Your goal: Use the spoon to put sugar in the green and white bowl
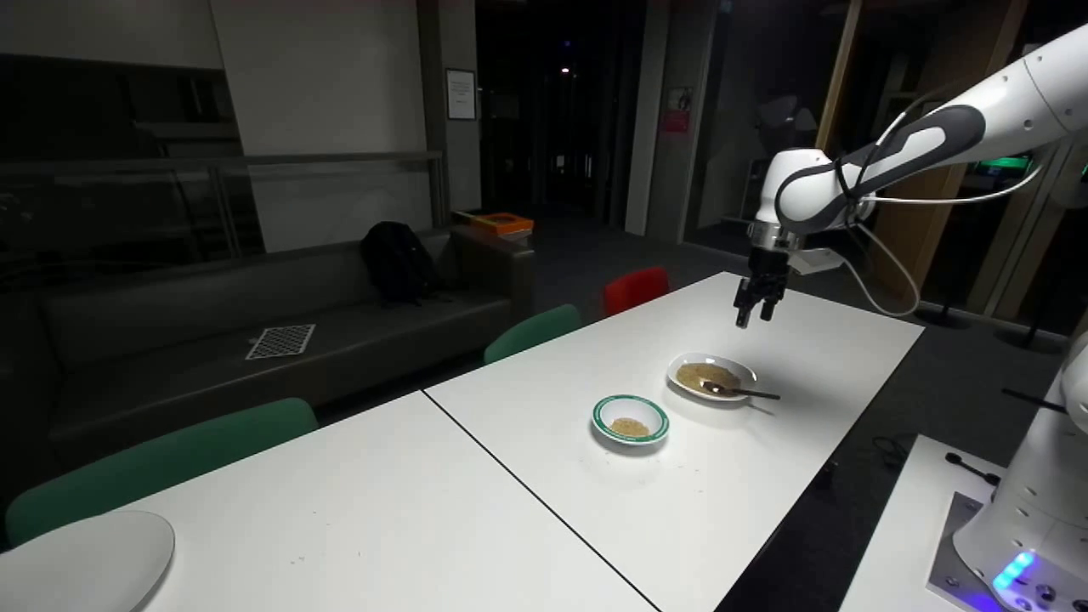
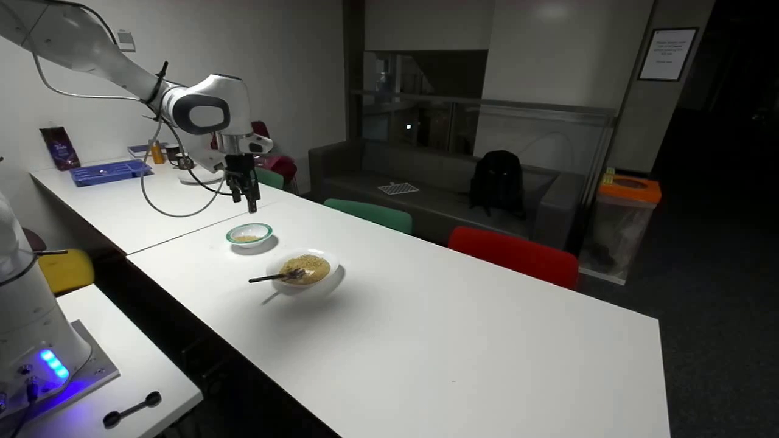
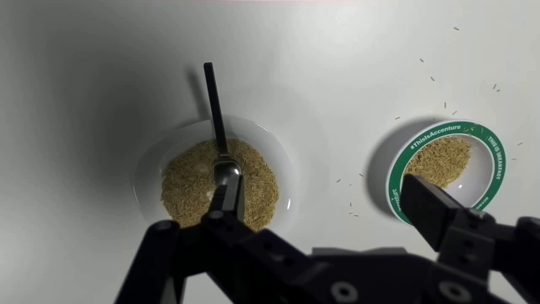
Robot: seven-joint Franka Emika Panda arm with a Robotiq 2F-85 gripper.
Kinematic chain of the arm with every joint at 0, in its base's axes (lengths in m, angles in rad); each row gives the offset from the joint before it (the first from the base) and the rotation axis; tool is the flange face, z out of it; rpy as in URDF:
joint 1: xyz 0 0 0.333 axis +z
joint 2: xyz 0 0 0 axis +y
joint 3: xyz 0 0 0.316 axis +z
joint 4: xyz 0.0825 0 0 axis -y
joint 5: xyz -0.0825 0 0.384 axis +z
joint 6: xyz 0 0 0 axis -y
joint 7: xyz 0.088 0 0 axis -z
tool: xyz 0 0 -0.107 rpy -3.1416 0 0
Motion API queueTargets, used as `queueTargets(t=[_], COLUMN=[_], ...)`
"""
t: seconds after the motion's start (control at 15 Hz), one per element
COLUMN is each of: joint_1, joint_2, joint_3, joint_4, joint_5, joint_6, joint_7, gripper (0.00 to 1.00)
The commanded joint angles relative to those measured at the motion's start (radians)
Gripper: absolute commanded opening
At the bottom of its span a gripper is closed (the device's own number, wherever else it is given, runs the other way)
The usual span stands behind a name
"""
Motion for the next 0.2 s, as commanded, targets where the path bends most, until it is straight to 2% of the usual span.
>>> queueTargets(t=[0.0, 0.13], joint_1=[0.003, 0.002], joint_2=[0.006, 0.022], joint_3=[-0.003, -0.004], joint_4=[0.001, 0.005], joint_5=[-0.001, -0.001], joint_6=[-0.002, -0.001], joint_7=[0.0, 0.0], gripper=[1.0, 1.0])
